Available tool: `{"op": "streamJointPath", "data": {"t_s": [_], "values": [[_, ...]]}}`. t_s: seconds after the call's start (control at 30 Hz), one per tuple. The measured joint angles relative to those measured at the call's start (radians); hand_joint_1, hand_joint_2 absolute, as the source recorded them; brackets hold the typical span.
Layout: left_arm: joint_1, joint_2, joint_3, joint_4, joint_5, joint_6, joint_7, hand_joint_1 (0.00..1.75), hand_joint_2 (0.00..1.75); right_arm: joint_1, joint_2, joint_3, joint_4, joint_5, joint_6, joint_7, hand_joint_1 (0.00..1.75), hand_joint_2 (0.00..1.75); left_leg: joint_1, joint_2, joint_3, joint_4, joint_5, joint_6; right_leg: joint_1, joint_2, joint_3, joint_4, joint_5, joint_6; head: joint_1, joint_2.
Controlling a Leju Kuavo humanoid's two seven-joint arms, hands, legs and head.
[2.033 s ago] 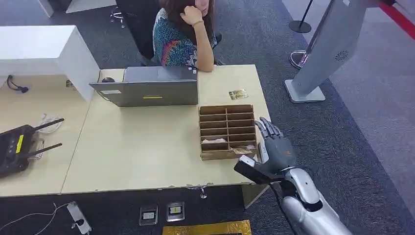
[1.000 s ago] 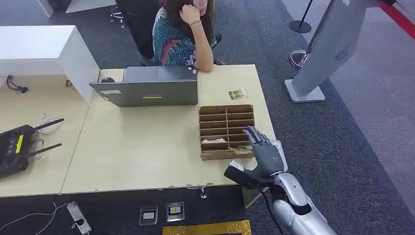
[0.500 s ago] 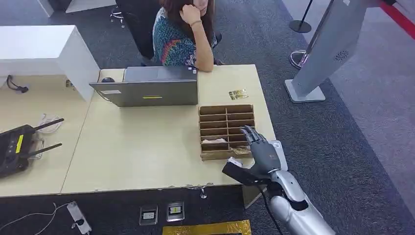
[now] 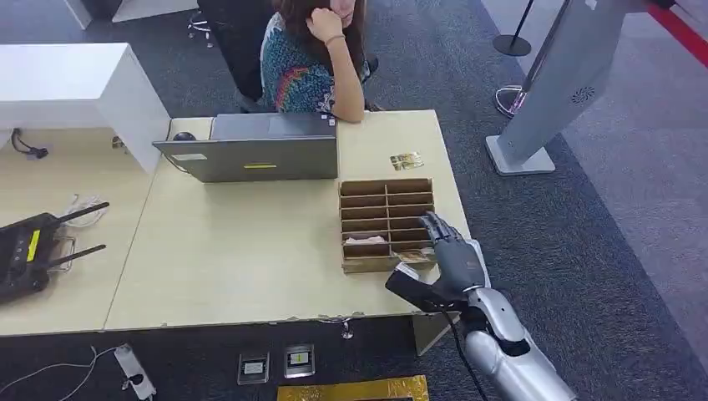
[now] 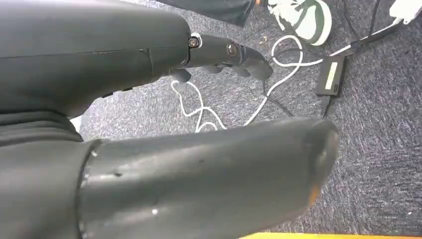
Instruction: Pass the card to the sensor for recognition and then transmit it.
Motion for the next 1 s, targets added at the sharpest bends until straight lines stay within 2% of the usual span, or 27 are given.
{"op": "streamJointPath", "data": {"t_s": [0.03,0.1,0.13,0.27,0.67,1.0], "values": [[0.000,0.000,0.000,0.000,0.000,0.000,0.000,0.00,0.00,0.000,-0.001,-0.001,0.000,0.000,0.000,0.000,0.82,1.75,0.000,0.000,0.000,0.000,0.000,0.000,0.000,0.000,0.000,0.000,0.000,0.000,0.000,0.000],[0.000,0.000,0.000,0.000,-0.001,-0.001,0.000,0.00,0.00,0.000,-0.002,-0.003,0.000,0.000,0.000,0.000,1.22,1.75,0.000,0.000,0.000,0.000,0.000,0.000,0.000,0.000,0.000,0.000,0.000,0.000,0.000,0.000],[0.000,0.000,0.000,0.000,-0.001,-0.002,0.001,0.00,0.00,0.000,-0.002,-0.003,0.000,0.000,0.000,0.000,1.50,1.75,0.000,0.000,0.000,0.000,0.000,0.000,0.000,0.000,0.000,0.000,0.000,0.000,0.000,0.000],[-0.001,0.000,0.000,0.000,-0.002,-0.002,0.003,0.00,0.00,0.001,-0.002,-0.003,0.000,0.000,0.002,0.000,1.75,1.75,0.000,0.000,0.000,0.000,0.000,0.000,0.000,0.000,0.000,0.000,0.000,0.000,0.000,0.000],[0.000,0.000,0.000,0.000,-0.002,0.000,0.004,0.00,0.00,0.002,-0.002,-0.002,0.000,-0.017,0.054,0.003,1.75,1.75,0.000,0.000,0.000,0.000,0.000,0.000,0.000,0.000,0.000,0.000,0.000,0.000,0.000,0.000],[0.001,0.000,0.000,0.000,-0.002,-0.002,0.004,0.00,0.00,0.005,-0.002,-0.002,-0.005,-0.030,0.067,0.015,1.75,1.75,0.000,0.000,0.000,0.000,0.000,0.000,0.000,0.000,0.000,0.000,0.000,0.000,0.000,0.000]]}}
